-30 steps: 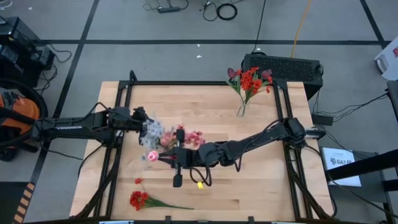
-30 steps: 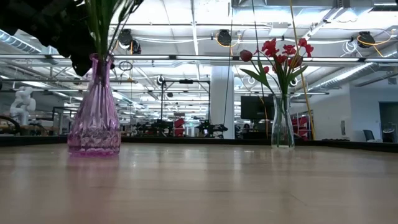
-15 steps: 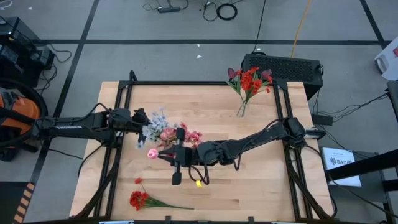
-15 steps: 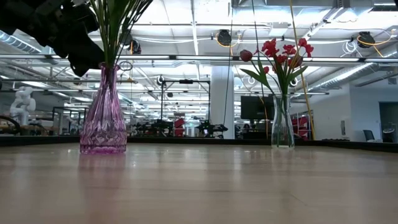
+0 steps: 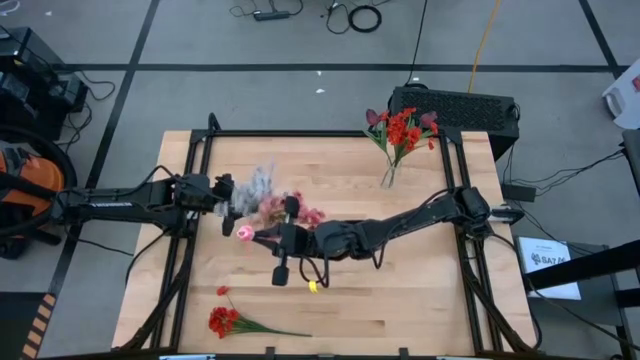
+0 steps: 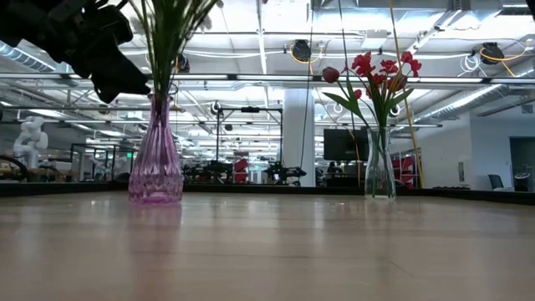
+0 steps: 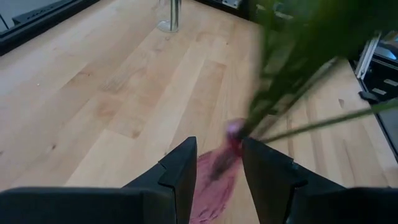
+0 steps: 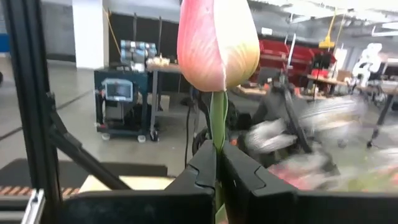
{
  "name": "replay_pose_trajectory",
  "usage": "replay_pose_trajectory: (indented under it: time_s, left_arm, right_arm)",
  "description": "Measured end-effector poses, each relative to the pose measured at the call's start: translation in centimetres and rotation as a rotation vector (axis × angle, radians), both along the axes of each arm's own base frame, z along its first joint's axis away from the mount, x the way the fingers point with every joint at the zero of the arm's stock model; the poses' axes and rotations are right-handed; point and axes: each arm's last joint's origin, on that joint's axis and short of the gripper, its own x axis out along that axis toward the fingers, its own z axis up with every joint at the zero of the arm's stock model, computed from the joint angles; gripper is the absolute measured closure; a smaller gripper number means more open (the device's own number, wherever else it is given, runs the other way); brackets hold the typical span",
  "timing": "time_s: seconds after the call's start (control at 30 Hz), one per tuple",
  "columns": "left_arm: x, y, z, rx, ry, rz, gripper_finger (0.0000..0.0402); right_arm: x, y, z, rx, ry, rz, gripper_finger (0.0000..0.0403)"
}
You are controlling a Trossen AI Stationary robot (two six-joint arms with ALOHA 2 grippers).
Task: Sort flowers into vase by color
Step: Put the pink flower into the purple vase
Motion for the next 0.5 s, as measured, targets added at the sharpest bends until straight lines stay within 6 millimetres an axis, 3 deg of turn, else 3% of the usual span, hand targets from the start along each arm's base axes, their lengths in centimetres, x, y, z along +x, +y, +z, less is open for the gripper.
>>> replay_pose_trajectory:
  time_s: [0.23, 0.5]
  left_arm:
    - [-0.1, 0.1, -0.3, 0.089, 0.047, 0.004, 0.0268]
    - [1.1, 0.1, -1.6, 0.064, 0.155, -0.037, 0.0268]
  right_arm:
    - [0.0, -0.6, 0.6, 0.015, -0.050, -0.017, 0.0403]
    - [0.2, -1.2, 0.6, 0.029, -0.052, -0.025, 0.0403]
